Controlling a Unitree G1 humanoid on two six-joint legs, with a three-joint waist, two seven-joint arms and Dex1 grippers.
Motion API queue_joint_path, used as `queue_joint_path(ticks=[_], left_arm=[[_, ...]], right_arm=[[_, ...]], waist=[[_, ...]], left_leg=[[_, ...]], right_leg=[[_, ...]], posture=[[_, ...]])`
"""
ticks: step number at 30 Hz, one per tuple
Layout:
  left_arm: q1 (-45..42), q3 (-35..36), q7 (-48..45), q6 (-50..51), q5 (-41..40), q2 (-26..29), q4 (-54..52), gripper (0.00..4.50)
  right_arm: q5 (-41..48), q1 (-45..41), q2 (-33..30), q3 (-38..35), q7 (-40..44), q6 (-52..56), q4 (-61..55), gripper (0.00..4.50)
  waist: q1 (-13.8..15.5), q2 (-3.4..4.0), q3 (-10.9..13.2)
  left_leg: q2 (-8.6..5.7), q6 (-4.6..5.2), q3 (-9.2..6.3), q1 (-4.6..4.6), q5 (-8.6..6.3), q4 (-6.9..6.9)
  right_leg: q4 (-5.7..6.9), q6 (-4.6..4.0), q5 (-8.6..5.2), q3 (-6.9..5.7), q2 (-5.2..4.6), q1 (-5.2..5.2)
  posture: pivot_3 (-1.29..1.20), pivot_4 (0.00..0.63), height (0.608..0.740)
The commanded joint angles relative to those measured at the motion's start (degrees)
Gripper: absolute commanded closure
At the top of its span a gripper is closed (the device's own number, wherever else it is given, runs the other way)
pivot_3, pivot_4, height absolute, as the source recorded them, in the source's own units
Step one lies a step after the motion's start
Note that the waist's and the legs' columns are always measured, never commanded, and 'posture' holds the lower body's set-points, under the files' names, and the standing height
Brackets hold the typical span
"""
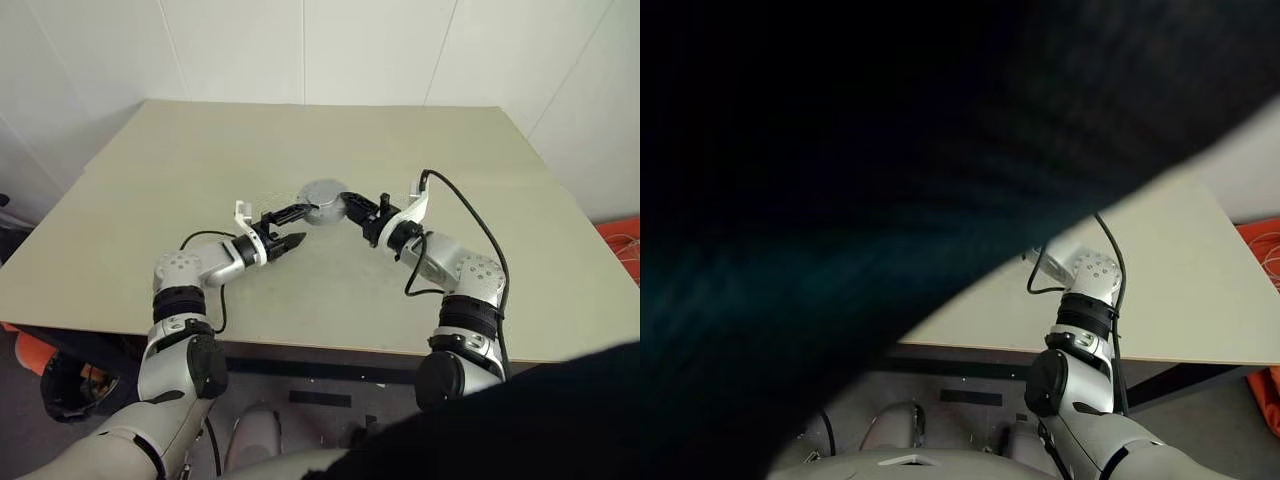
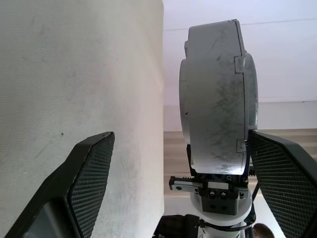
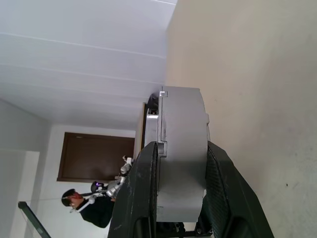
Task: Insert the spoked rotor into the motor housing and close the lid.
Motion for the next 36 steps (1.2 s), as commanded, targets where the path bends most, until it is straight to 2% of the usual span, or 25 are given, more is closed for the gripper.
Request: queue_joint_path(ticks=[1, 16, 23, 30, 36], left_arm=[[-2.5, -0.1, -2.2, -0.6, -2.7, -0.3, -0.7, 0.02], [-4.1, 0.2, -4.3, 3.0, -10.0, -1.2, -5.7, 0.02], [-4.5, -1.0, -4.5, -0.4, -7.8, -1.2, -4.1, 0.02], [-6.3, -4.5, -6.7, -9.1, -2.9, -1.8, 2.8, 0.02], [-7.3, -6.9, -9.7, -10.0, -2.1, -1.7, 4.5, 0.02]], right_arm=[[3.8, -1.0, 0.2, 1.5, 1.1, 0.2, -3.4, 3.38], [4.5, 0.2, -0.9, 4.3, 1.7, -1.3, -3.0, 3.38], [4.6, 0.4, -1.4, 5.0, 2.0, -1.8, -2.7, 3.38], [5.0, 0.8, -1.6, 5.4, 1.8, -2.3, -3.1, 3.38], [5.5, 1.2, -1.8, 5.7, 1.5, -2.6, -4.0, 3.38]], waist=[[0.0, 0.0, 0.0], [0.6, -0.02, 0.0], [0.6, -0.04, 0.0], [0.6, -0.04, 0.0], [0.6, -0.04, 0.0]], left_leg=[[0.0, 0.0, 0.0, 0.0, 0.0, 0.0], [-0.02, 0.0, -0.02, -0.01, 0.0, 0.02], [0.0, 0.0, -0.03, -0.02, 0.0, 0.05], [-0.01, 0.0, -0.05, -0.05, 0.0, 0.09], [-0.01, 0.0, -0.05, -0.07, 0.0, 0.09]], right_leg=[[0.0, 0.0, 0.0, 0.0, 0.0, 0.0], [0.03, 0.02, 0.02, -0.01, -0.02, -0.01], [0.02, 0.04, 0.03, -0.02, -0.01, 0.01], [0.02, 0.08, 0.05, -0.02, -0.01, 0.02], [0.02, 0.09, 0.06, -0.02, -0.01, -0.01]], posture=[[0.0, 0.0, 0.74], [0.0, 0.0, 0.74], [0.0, 0.0, 0.74], [0.0, 0.0, 0.74], [0.0, 0.0, 0.74]])
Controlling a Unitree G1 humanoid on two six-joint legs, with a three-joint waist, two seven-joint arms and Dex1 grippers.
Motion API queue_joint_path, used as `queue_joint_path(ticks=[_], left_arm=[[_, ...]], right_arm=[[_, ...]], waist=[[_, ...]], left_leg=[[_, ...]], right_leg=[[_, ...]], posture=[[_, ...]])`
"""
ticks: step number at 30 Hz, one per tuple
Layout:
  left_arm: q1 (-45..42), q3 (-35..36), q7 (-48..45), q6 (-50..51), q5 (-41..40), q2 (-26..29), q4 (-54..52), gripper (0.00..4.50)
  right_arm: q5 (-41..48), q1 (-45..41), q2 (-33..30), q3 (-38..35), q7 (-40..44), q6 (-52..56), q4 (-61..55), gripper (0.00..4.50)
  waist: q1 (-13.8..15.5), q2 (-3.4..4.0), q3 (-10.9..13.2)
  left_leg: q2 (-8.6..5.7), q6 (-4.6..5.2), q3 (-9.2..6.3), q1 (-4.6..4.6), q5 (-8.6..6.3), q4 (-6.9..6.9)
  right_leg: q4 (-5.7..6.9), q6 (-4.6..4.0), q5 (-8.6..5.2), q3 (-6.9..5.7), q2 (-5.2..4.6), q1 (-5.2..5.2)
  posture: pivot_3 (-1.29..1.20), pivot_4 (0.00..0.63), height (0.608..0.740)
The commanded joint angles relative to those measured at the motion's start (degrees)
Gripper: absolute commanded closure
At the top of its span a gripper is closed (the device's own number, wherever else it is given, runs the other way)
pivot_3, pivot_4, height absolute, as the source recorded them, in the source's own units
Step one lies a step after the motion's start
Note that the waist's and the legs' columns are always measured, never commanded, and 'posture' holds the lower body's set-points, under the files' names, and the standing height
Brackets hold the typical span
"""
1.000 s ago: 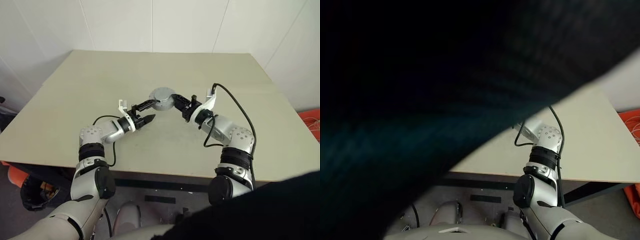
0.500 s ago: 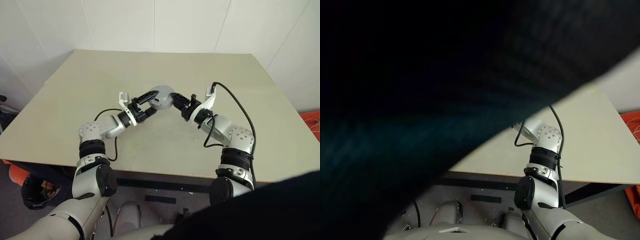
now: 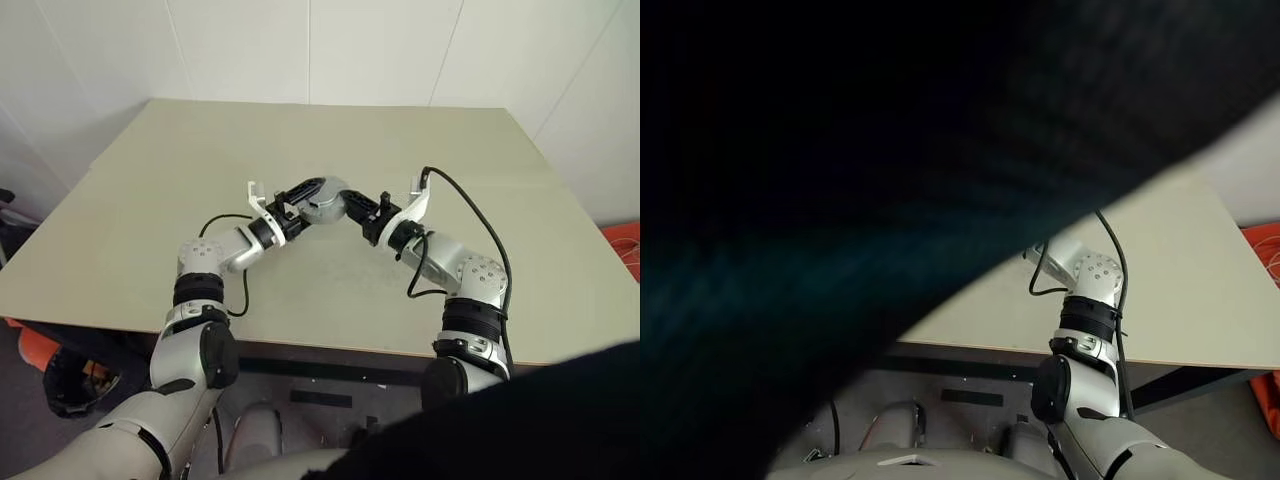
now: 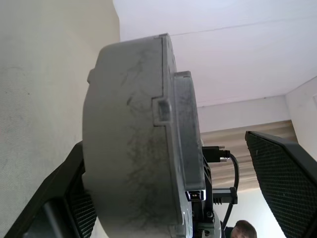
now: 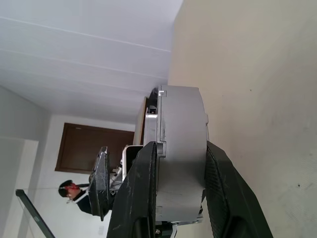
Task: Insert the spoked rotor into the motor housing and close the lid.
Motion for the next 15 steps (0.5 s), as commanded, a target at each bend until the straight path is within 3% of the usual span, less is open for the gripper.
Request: queue_joint_path(ticks=[1, 3, 6, 11, 15], left_arm=[[-2.4, -1.0, -2.6, -0.4, -0.4, 0.3, -0.7, 0.02], [-2.3, -1.2, -2.9, -0.5, -0.4, 0.4, -0.6, 0.02], [-2.2, -1.0, -2.9, -0.6, -0.6, 0.5, -0.8, 0.62], [-1.9, -0.5, -3.0, -0.6, -0.9, 0.3, -1.3, 2.18], [-1.7, -0.6, -2.6, -1.0, -0.9, 0.2, -1.4, 2.3]], right_arm=[[2.5, -0.8, -0.2, 0.6, 0.6, -0.3, -2.8, 3.38], [2.4, -0.8, -0.3, 0.6, 0.7, -0.4, -2.7, 3.38], [2.3, -0.9, -0.4, 0.8, 0.8, -0.6, -2.6, 3.38], [2.3, -1.1, -0.7, 1.2, 0.8, -0.8, -2.1, 3.38], [2.6, -1.0, -0.9, 1.5, 0.8, -1.0, -1.9, 3.38]], waist=[[0.0, 0.0, 0.0], [0.0, 0.0, 0.0], [0.0, 0.0, 0.0], [0.0, 0.0, 0.0], [0.0, 0.0, 0.0]], left_leg=[[0.0, 0.0, 0.0, 0.0, 0.0, 0.0], [0.0, 0.0, 0.0, 0.0, 0.0, 0.0], [0.0, 0.0, 0.0, 0.0, 0.0, 0.0], [0.0, 0.0, 0.0, 0.0, 0.0, 0.02], [0.01, 0.01, 0.0, -0.03, 0.0, 0.03]], right_leg=[[0.0, 0.0, 0.0, 0.0, 0.0, 0.0], [0.0, 0.0, 0.0, 0.0, 0.0, 0.0], [0.01, 0.0, 0.0, 0.0, 0.0, 0.01], [0.01, 0.0, 0.0, 0.0, 0.0, 0.01], [0.01, 0.0, 0.0, -0.01, -0.01, 0.0]], posture=[[0.0, 0.0, 0.74], [0.0, 0.0, 0.74], [0.0, 0.0, 0.74], [0.0, 0.0, 0.74], [0.0, 0.0, 0.74]])
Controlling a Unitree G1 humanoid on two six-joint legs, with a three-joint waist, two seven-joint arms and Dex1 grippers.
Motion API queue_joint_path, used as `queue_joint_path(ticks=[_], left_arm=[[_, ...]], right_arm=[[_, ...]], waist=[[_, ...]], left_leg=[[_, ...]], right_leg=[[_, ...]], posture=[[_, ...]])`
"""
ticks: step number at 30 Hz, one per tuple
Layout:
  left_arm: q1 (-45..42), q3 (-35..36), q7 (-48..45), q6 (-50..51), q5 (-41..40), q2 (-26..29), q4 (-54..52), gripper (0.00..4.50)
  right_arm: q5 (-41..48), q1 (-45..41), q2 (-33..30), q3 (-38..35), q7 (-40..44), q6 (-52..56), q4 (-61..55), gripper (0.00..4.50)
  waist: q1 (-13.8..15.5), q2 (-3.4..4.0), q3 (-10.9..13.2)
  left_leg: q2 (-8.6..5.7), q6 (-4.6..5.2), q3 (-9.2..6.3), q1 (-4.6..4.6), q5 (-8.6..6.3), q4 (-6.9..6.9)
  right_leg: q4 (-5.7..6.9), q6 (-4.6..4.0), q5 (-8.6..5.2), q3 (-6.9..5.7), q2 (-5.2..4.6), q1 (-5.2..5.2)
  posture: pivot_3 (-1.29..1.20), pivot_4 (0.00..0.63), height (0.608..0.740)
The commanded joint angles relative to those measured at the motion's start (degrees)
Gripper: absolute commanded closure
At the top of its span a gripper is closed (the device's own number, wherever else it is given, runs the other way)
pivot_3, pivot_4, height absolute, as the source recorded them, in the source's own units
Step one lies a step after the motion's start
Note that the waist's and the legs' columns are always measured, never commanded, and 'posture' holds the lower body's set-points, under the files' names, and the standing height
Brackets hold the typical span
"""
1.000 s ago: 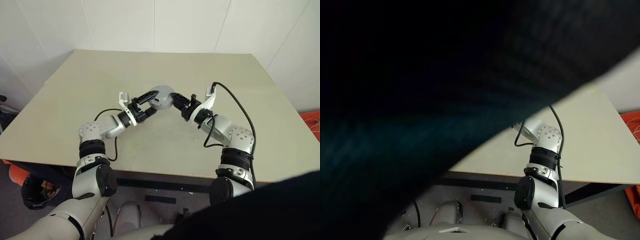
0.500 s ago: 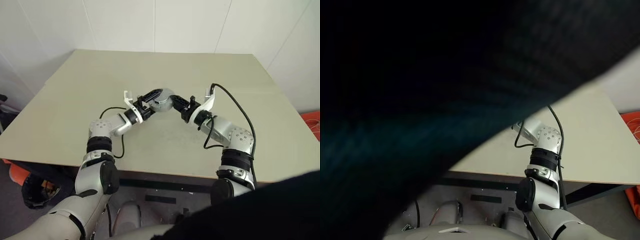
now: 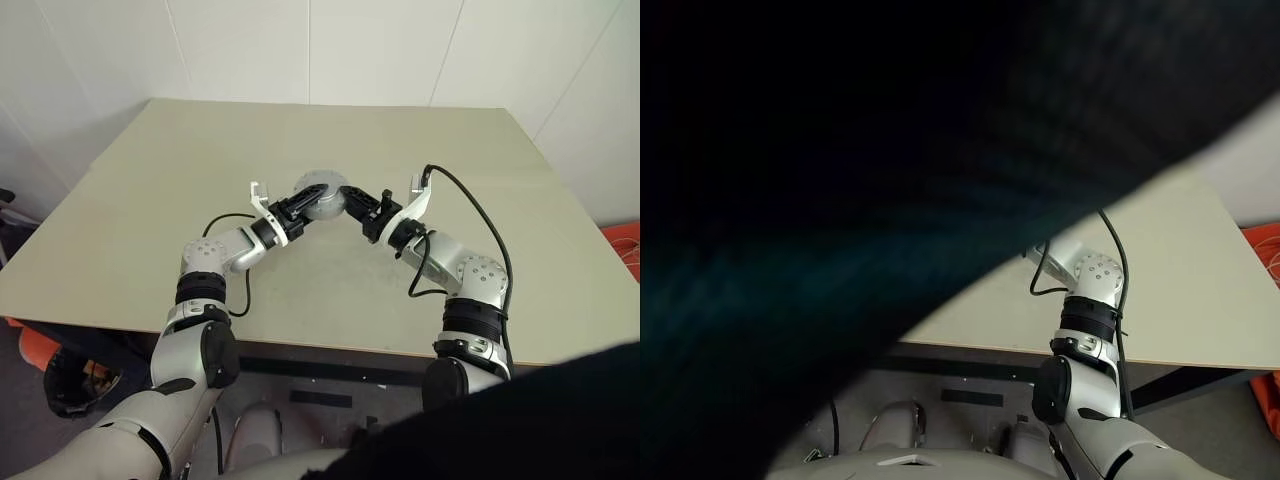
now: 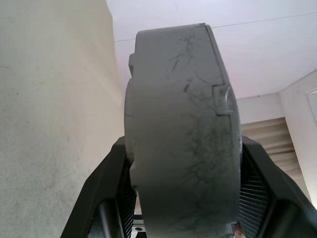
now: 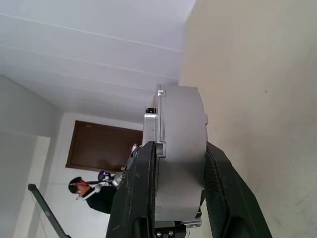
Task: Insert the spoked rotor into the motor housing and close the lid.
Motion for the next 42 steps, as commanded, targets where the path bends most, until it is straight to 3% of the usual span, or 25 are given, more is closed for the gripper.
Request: queue_joint_path(ticks=[1, 16, 17, 22, 34, 42], left_arm=[[-1.8, -0.2, -0.6, -0.7, -0.8, 0.0, -2.0, 2.3], [-1.6, -0.1, -0.3, -1.8, -0.5, -0.1, -1.6, 2.31], [-1.6, -0.1, -0.3, -1.8, -0.5, -0.1, -1.7, 2.31], [-1.2, -0.2, -0.2, -1.5, -0.6, -0.1, -2.3, 2.31], [0.4, -0.2, -0.3, -2.1, -0.7, 1.0, -6.2, 2.31], [1.9, 0.8, 1.3, -10.7, 1.7, 4.5, -10.7, 2.31]], right_arm=[[0.8, -1.0, -0.6, 1.0, -0.5, -0.6, -1.9, 3.38], [0.0, -0.3, -1.2, 2.4, 0.3, -1.1, -2.9, 3.38], [-0.7, -0.1, -1.5, 3.0, 0.7, -1.2, -3.2, 2.65], [-3.2, 0.5, -2.1, 5.5, 1.1, -2.2, -4.7, 1.05], [-7.2, 0.4, -2.6, 4.4, 1.6, -11.5, -4.6, 1.05], [-5.4, 0.9, -3.3, 3.9, 2.2, -11.0, -5.7, 1.05]], waist=[[0.0, 0.0, 0.0], [0.0, 0.0, 0.0], [0.0, 0.0, 0.0], [0.0, 0.0, 0.0], [0.0, -0.01, 0.0], [-0.1, 0.0, 0.0]], left_leg=[[0.0, 0.0, 0.0, 0.0, 0.0, 0.0], [0.0, 0.0, 0.0, -0.01, 0.0, 0.03], [0.0, 0.0, 0.0, -0.01, 0.0, 0.04], [0.0, 0.0, -0.01, -0.01, 0.0, 0.05], [0.0, 0.01, -0.02, -0.03, 0.0, 0.08], [0.01, 0.01, -0.02, -0.01, 0.0, 0.08]], right_leg=[[0.0, 0.0, 0.0, 0.0, 0.0, 0.0], [0.01, 0.0, 0.0, 0.0, 0.0, 0.0], [0.01, 0.0, 0.0, 0.0, 0.0, 0.01], [0.01, 0.0, 0.0, 0.0, 0.01, 0.01], [0.02, 0.01, 0.01, 0.0, 0.0, 0.01], [0.05, 0.01, 0.01, -0.01, 0.02, -0.01]], posture=[[0.0, 0.0, 0.74], [0.0, 0.0, 0.74], [0.0, 0.0, 0.74], [0.0, 0.0, 0.74], [0.0, 0.0, 0.74], [0.0, 0.0, 0.74]])
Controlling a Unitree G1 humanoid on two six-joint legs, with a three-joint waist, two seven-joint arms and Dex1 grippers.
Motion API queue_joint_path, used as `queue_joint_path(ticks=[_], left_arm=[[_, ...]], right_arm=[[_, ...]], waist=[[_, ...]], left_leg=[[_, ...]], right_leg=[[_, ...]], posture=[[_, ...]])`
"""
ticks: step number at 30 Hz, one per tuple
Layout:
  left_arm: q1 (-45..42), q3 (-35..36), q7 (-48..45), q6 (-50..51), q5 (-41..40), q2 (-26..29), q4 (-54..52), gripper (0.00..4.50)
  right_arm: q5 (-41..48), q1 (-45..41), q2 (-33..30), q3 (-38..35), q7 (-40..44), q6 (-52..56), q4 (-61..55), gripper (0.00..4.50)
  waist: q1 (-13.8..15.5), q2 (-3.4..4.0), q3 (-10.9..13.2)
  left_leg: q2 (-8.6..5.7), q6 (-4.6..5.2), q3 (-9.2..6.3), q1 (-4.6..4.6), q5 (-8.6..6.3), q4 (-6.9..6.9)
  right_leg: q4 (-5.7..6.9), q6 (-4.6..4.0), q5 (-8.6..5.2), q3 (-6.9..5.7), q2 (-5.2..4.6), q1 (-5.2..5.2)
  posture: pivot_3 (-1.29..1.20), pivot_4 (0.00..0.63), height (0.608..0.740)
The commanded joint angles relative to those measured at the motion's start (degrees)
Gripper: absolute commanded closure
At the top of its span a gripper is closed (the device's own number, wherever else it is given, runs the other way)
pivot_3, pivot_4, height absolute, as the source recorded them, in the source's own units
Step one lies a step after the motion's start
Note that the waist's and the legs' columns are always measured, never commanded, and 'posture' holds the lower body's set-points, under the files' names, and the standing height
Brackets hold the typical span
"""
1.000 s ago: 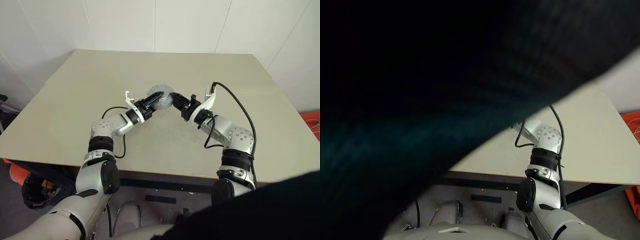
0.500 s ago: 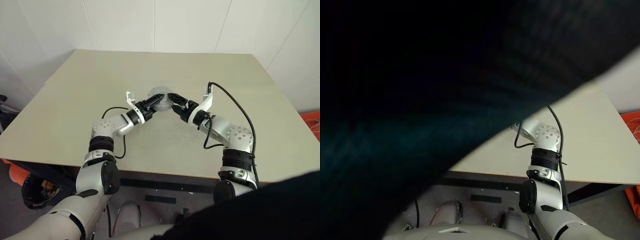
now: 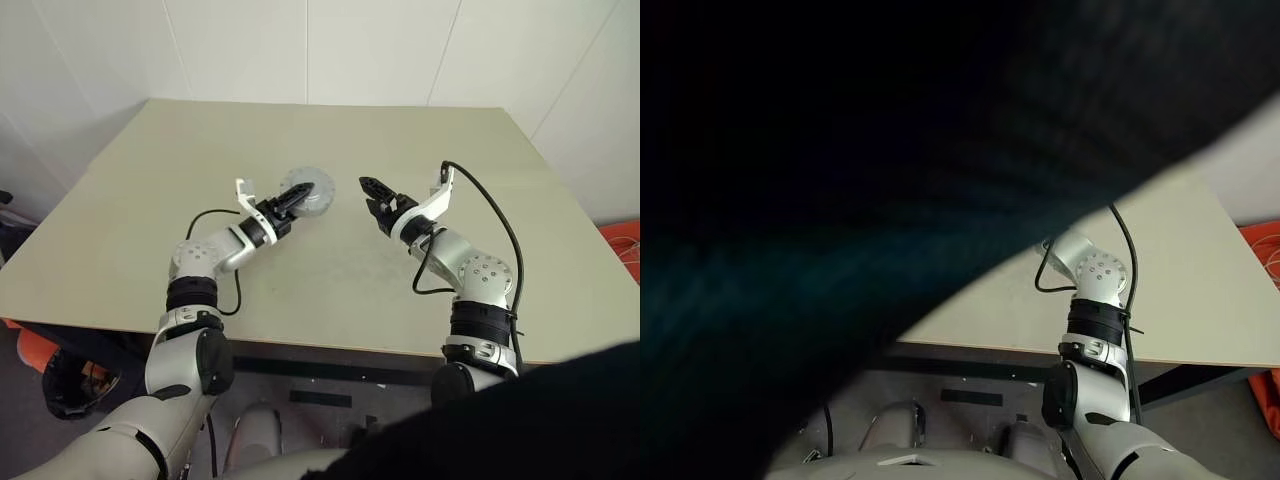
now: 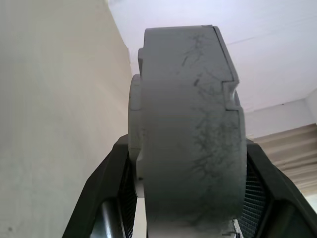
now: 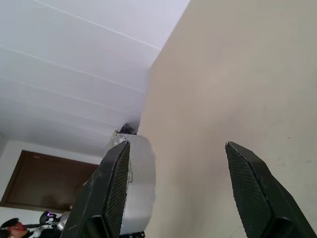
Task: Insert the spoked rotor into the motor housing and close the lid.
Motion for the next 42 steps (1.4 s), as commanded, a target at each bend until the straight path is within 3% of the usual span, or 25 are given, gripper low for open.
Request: queue_joint_path(ticks=[1, 14, 28, 35, 42], left_arm=[[-1.2, 1.6, 0.6, -5.1, -0.2, 1.7, -3.2, 2.31], [-2.7, 6.5, 11.4, -19.4, 3.4, 3.3, 9.9, 2.31], [-3.1, 7.5, 14.5, -21.2, 3.9, 3.9, 13.3, 2.31], [-2.9, 7.9, 16.3, -19.7, 4.1, 4.0, 14.8, 0.23], [-1.8, 5.5, 14.1, -13.8, 4.2, 4.2, 12.1, 0.23]], right_arm=[[2.1, -0.9, -0.1, -0.3, 0.8, 0.1, -2.8, 1.05], [3.3, 0.1, -0.2, -0.3, -0.4, 0.8, -3.8, 1.05], [3.7, 0.0, -0.4, -0.3, -1.2, 0.9, -3.4, 1.05], [3.7, 0.0, -0.2, -0.2, -1.3, 0.7, -3.2, 1.01], [3.9, 0.4, -0.3, 0.0, -1.3, 1.4, -3.5, 1.01]], waist=[[0.1, 0.0, 0.0], [0.2, -0.02, 0.0], [0.2, -0.04, 0.0], [0.2, -0.04, 0.0], [0.1, -0.04, 0.0]], left_leg=[[0.0, 0.0, 0.0, 0.0, 0.0, 0.0], [-0.01, 0.02, -0.23, -0.2, -0.01, 0.24], [-0.02, 0.02, -0.35, -0.24, -0.01, 0.3], [-0.02, 0.01, -0.35, -0.12, -0.01, 0.32], [-0.01, -0.03, -0.35, -0.01, 0.02, 0.37]], right_leg=[[0.0, 0.0, 0.0, 0.0, 0.0, 0.0], [0.01, 0.05, 0.03, -0.09, -0.01, 0.02], [0.04, 0.05, 0.03, -0.17, -0.01, 0.03], [0.13, 0.05, 0.03, -0.15, -0.02, 0.1], [0.25, 0.06, 0.03, -0.11, -0.03, 0.16]], posture=[[0.0, 0.0, 0.74], [0.0, 0.0, 0.74], [0.0, 0.0, 0.74], [0.0, 0.0, 0.74], [0.0, 0.0, 0.74]])
